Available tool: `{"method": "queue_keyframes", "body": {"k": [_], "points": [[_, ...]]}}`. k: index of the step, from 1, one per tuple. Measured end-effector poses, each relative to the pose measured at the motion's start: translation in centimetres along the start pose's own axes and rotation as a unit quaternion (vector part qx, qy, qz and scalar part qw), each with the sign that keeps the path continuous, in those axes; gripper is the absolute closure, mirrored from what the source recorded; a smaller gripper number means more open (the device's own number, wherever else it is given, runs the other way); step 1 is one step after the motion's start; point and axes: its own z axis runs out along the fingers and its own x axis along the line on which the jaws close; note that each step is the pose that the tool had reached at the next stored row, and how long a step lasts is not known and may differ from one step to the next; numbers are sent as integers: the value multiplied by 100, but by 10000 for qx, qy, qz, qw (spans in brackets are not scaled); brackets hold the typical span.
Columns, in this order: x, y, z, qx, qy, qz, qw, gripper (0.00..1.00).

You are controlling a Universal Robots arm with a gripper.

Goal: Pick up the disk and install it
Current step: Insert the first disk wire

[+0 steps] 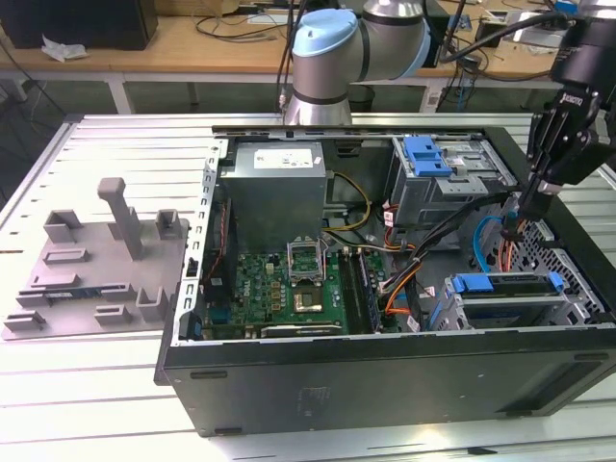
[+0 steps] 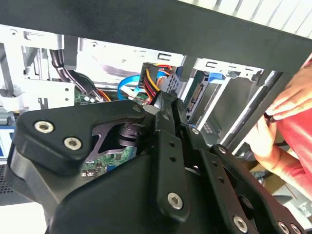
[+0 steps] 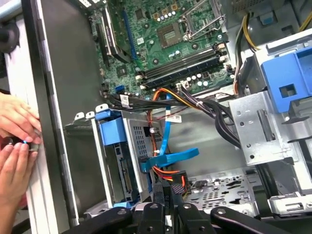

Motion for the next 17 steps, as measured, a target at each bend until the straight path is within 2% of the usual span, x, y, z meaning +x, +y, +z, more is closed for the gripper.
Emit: {"method": "queue_keyframes", "body": {"k": [2, 4, 11, 13, 17], "points": [[28, 2, 10, 13, -152, -5, 9999, 83], [73, 7, 27, 10, -225, -11, 9997, 83], [215, 29, 78, 5, -345, -21, 9994, 83], [268, 31, 96, 1, -403, -27, 9992, 83], [345, 32, 123, -5, -491, -39, 9988, 83]]}}
